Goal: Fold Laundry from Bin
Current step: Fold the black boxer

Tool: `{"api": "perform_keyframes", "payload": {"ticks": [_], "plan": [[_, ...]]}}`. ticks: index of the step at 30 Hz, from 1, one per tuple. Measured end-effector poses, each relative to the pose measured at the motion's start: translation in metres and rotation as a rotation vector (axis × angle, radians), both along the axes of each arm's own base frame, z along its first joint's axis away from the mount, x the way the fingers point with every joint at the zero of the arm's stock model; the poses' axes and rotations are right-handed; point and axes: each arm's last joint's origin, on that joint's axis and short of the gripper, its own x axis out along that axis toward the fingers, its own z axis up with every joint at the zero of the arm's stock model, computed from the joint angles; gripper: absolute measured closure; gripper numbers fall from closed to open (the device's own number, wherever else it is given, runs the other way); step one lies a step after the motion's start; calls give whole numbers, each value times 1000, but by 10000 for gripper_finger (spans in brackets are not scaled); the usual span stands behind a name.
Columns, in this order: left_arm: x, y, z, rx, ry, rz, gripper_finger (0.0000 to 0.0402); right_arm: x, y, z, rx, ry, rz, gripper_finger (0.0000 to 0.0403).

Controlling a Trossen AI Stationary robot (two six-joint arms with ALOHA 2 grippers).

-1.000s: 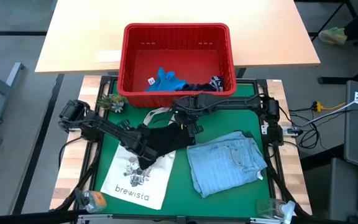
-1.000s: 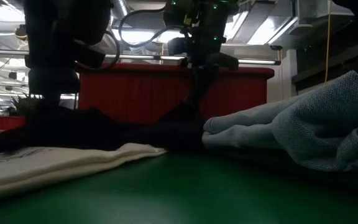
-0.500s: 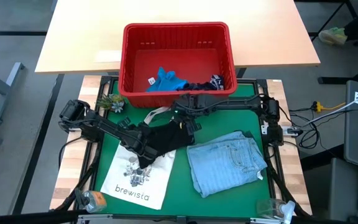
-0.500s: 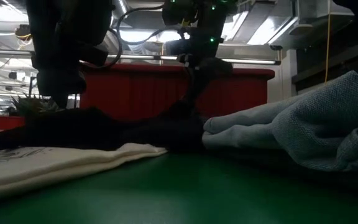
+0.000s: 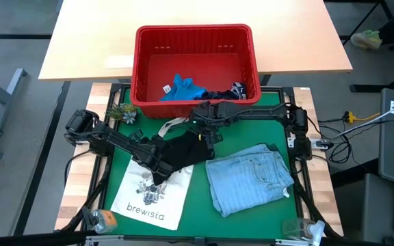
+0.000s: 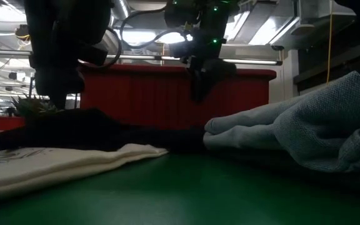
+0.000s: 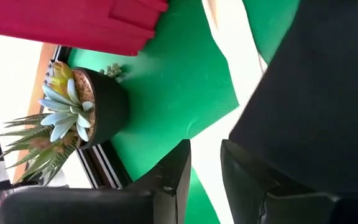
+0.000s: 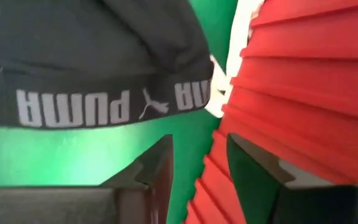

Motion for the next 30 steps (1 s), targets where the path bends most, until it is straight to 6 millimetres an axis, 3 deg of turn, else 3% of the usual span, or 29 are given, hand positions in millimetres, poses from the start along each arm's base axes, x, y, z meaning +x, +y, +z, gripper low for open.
{"api": "perform_keyframes", "payload": {"ticks": [6,15,20,24,30], "plan": [[5,-13,8,-101,0,-35,321,-11,11,4,143,111,57,252],[15,-42,9,-197,-163,-119,321,-17,76,-15,157,247,381,252],[17,-52,8,-223,-217,-150,321,-14,104,-31,95,190,480,252],[18,-52,8,-205,-234,-153,321,-7,113,-38,23,93,492,252],[17,-42,-1,-160,-266,-94,321,-2,107,-47,17,31,472,252]]}}
